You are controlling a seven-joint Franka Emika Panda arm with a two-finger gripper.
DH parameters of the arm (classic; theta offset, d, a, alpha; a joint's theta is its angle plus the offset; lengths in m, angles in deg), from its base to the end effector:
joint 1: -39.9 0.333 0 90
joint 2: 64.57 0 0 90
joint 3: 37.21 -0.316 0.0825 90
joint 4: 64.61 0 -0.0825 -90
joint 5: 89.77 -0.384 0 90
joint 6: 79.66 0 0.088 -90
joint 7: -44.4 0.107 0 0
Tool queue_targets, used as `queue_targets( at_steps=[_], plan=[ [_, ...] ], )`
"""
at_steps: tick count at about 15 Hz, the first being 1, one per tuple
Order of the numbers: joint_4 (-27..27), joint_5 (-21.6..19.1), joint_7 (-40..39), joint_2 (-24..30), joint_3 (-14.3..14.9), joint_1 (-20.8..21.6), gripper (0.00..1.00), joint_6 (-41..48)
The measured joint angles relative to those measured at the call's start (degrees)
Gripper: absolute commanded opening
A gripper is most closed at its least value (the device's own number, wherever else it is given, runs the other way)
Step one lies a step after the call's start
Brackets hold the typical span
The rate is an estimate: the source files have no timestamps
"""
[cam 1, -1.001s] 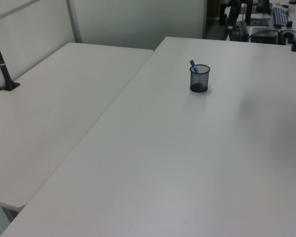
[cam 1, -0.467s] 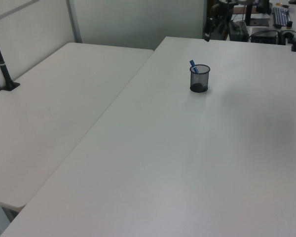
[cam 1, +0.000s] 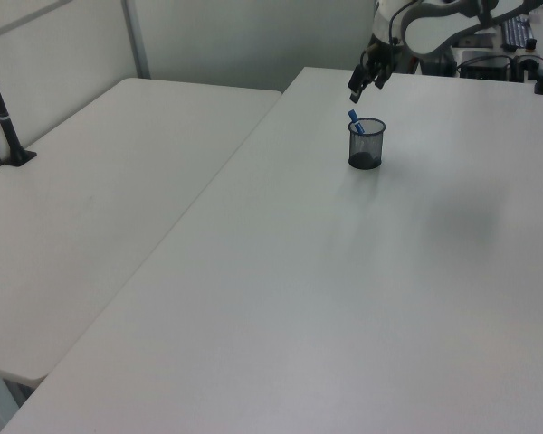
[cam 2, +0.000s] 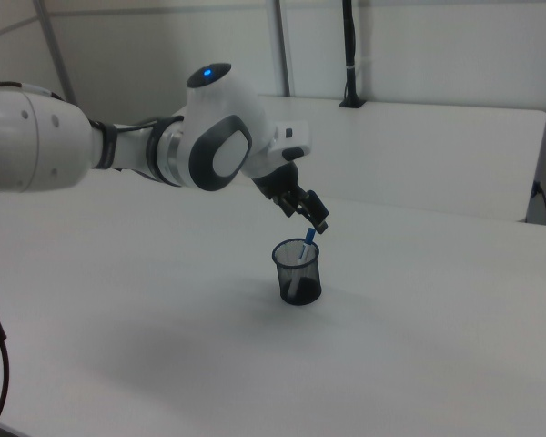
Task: Remove the marker
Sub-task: 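Lower the gripper onto the blue-capped marker and close on it, then lift the marker straight up out of the pen cup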
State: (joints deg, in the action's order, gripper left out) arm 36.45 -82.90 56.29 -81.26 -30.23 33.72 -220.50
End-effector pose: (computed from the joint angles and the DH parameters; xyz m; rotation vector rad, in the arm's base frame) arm 0.6547 -0.1455 0.4436 2.9059 -0.5099 0.6021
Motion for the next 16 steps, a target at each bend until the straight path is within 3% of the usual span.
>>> queue_targets(
  at_steps=[2, 6, 11, 16],
  plan=[
    [-0.02, 0.12, -0.05, -1.54, 0.0, 0.5, 0.84, -2.31],
    [-0.03, 0.12, -0.06, -3.61, -0.01, 1.06, 0.4, -6.98],
    [-0.04, 0.12, -0.06, -4.54, -0.01, 1.1, 0.34, -9.28],
    [-0.04, 0.12, -0.12, -4.93, -0.01, 1.13, 0.06, -9.28]
  ],
)
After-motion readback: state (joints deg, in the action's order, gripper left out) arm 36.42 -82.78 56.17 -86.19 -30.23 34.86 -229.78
